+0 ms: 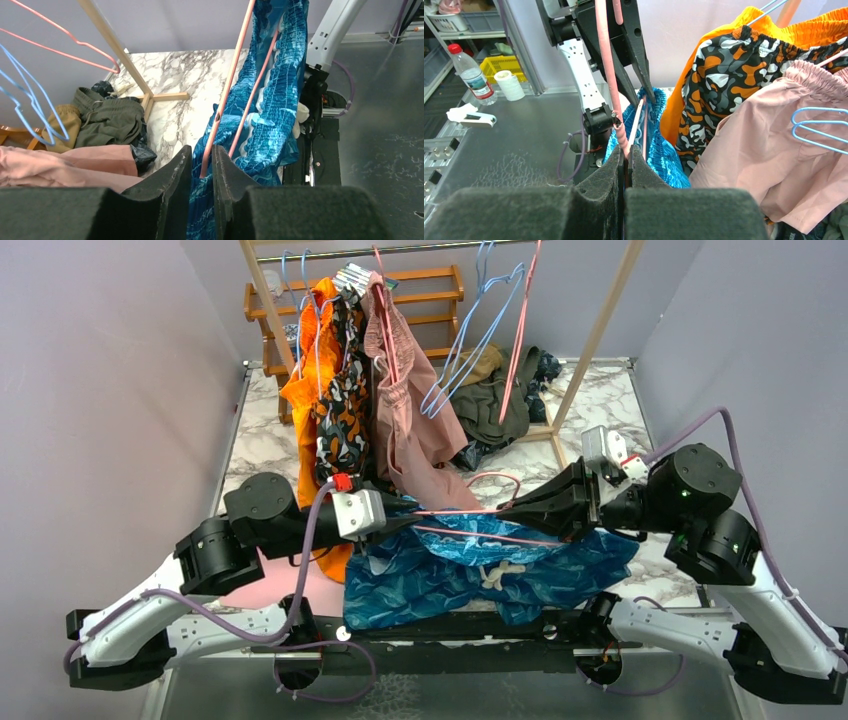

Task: Place the shorts on the hanger
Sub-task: Hang the shorts on the hanger.

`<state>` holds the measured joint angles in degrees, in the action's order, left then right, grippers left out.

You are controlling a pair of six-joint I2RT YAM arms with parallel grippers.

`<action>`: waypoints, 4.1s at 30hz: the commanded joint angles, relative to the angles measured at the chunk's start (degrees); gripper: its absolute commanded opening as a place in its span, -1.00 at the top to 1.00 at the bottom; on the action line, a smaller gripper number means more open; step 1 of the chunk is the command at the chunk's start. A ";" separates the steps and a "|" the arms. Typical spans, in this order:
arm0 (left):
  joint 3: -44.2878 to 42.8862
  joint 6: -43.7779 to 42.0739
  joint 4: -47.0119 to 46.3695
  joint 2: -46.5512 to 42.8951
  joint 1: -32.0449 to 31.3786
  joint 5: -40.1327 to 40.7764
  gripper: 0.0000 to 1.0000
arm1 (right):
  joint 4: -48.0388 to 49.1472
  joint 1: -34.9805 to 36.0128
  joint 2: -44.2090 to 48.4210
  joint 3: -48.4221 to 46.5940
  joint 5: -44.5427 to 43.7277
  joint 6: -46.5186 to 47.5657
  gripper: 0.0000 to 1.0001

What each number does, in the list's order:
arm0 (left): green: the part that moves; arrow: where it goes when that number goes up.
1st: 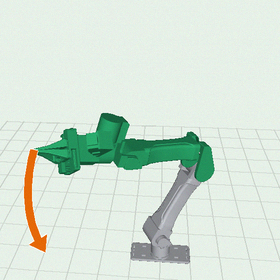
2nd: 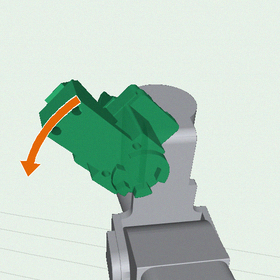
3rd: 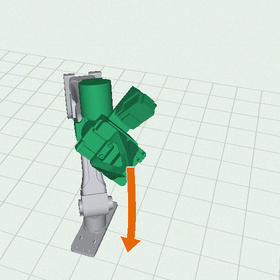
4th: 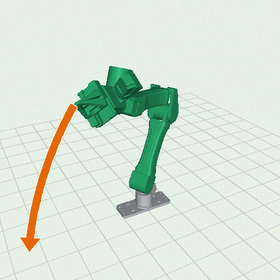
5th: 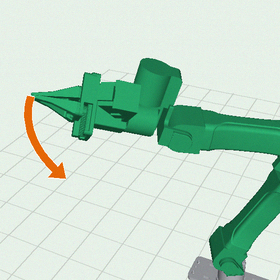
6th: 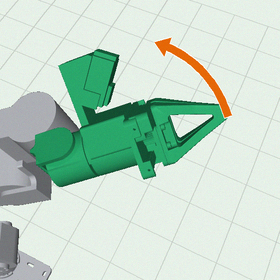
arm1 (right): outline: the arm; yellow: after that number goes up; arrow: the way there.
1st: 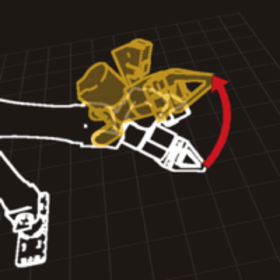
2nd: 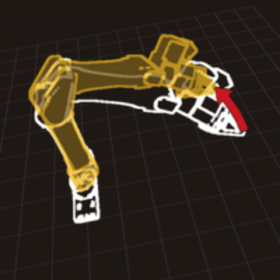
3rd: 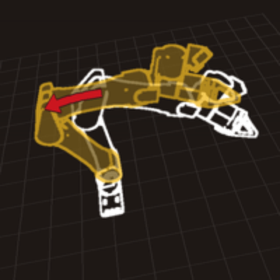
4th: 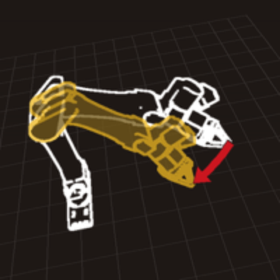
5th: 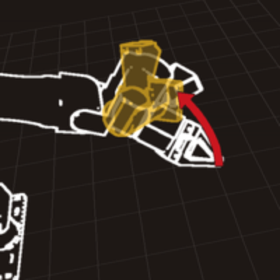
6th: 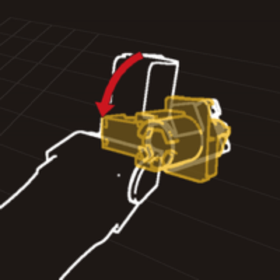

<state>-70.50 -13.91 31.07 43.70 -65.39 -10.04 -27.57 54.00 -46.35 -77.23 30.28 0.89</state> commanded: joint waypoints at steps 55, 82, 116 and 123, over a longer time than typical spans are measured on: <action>-4.66 0.00 -10.01 11.46 -0.01 -7.76 1.00 | -2.40 -0.01 -1.15 -1.49 -4.91 2.49 0.25; -11.06 -1.02 -4.97 5.43 -0.04 -2.71 1.00 | -17.01 0.01 4.21 -3.93 -23.32 9.24 0.54; -14.84 -0.80 -4.97 14.05 -0.02 -15.63 1.00 | -4.15 0.05 -8.47 -7.58 4.17 1.78 0.39; -14.48 -0.33 -5.13 13.58 -0.03 -15.09 1.00 | -3.45 0.03 -8.86 -6.93 3.75 1.51 0.96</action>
<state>-83.20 -14.22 29.50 58.61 -65.30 -23.92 -32.60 54.06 -55.22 -84.86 33.65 2.68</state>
